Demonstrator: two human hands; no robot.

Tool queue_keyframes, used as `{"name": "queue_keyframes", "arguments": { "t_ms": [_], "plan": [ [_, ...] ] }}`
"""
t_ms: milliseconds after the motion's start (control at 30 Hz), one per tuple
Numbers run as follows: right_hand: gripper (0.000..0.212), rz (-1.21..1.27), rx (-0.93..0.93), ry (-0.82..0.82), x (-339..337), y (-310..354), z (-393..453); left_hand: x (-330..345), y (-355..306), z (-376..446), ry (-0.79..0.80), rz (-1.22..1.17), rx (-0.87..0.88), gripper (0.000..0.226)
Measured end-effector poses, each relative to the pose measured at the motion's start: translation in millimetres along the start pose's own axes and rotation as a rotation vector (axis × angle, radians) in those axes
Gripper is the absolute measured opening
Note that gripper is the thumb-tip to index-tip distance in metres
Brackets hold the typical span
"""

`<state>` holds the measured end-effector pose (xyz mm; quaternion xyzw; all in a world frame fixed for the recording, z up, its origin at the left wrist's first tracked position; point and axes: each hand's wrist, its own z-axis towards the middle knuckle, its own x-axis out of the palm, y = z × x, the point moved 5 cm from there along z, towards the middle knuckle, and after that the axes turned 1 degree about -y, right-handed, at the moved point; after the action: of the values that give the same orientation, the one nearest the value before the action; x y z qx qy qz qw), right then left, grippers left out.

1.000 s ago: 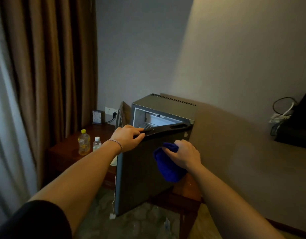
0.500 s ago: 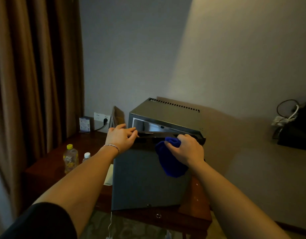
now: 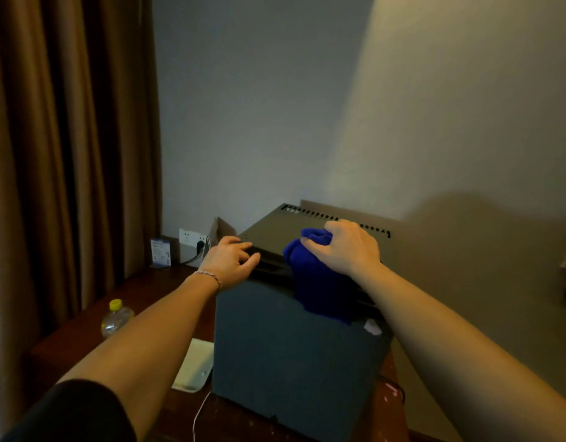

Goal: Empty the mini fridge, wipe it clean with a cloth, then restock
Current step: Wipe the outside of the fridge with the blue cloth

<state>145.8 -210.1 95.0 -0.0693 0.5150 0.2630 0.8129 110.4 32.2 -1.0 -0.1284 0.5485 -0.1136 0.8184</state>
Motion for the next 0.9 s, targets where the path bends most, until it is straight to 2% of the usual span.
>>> {"name": "queue_keyframes", "arguments": {
  "t_ms": [300, 433, 500, 567, 633, 800, 900],
  "plan": [
    [0.053, -0.003, -0.024, -0.168, 6.1, -28.4, 68.2, -4.0, 13.4, 52.9, -0.213, 0.021, 0.013, 0.052],
    [0.060, 0.022, 0.036, -0.170, 21.0, -35.3, 98.8, -1.8, 21.0, 84.9, -0.171, -0.025, -0.106, 0.061],
    [0.057, 0.061, 0.036, -0.063, 40.9, -32.6, 105.3, 5.2, 18.1, 99.5, -0.125, -0.116, -0.154, 0.055],
    [0.053, 0.099, -0.022, 0.118, 68.6, -25.7, 107.4, 13.3, 16.7, 111.9, -0.089, -0.204, -0.198, 0.051],
    [0.062, 0.075, -0.091, 0.257, 92.6, -21.1, 108.1, 22.9, 22.6, 121.9, -0.034, -0.241, -0.253, 0.050],
    [0.083, -0.043, -0.107, 0.474, 115.2, -15.2, 118.2, 43.6, 41.4, 138.9, 0.218, -0.258, -0.369, 0.065],
    [0.086, -0.197, -0.238, 0.530, 125.7, -8.9, 118.0, 47.3, 45.3, 142.2, 0.240, -0.297, -0.391, 0.065]
  ]
}}
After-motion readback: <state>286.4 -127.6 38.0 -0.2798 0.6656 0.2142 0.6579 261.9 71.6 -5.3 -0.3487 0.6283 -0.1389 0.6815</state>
